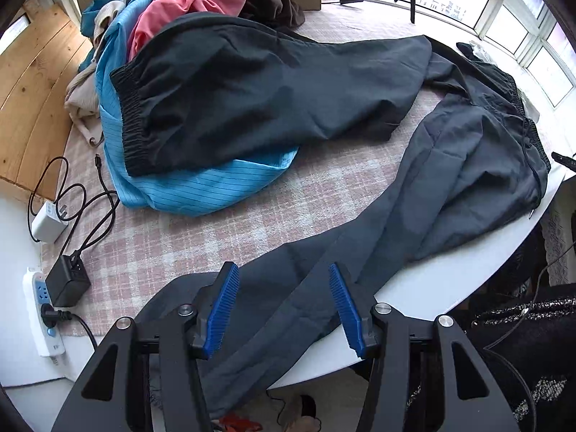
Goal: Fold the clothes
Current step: 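Lay the trousers flat with both grippers and open them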
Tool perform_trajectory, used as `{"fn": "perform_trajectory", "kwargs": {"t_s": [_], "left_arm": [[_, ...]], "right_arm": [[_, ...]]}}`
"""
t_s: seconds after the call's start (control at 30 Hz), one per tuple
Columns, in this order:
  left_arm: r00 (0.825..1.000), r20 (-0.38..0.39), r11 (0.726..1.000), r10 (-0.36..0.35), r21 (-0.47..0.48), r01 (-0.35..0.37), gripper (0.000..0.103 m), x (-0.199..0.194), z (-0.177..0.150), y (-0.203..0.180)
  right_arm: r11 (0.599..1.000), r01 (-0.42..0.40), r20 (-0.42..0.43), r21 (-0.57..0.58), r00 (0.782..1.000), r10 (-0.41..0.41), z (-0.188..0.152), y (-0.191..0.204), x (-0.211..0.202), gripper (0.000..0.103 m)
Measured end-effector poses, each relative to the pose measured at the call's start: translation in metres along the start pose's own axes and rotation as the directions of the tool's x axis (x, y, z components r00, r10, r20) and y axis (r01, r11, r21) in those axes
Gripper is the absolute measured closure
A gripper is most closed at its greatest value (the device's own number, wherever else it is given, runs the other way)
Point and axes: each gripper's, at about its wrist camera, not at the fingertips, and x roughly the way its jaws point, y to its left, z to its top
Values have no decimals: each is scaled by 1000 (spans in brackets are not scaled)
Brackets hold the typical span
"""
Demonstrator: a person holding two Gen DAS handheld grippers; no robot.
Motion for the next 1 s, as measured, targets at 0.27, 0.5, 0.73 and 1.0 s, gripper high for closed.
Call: {"fn": "perform_trajectory", "kwargs": {"t_s": [0.27, 0.5, 0.73, 1.0], "left_arm": [[996, -52, 987, 76, -139, -82, 52, -31, -89, -8], [993, -77, 983, 88, -154, -99, 52, -14, -133, 8], [995, -51, 996, 86, 15, -85, 52, 22, -108, 9], [996, -78, 994, 32, 108, -24, 102, 27, -89, 35]], "right_arm": [[961, -220, -14, -167, 975, 221, -12, 60, 13, 76], [882, -337, -96, -329, 941, 324, -21, 166, 30, 76], [859, -346, -118, -376, 938, 326, -35, 247, 37, 75], [894, -277, -66, -351, 960, 271, -40, 263, 27, 75]]}}
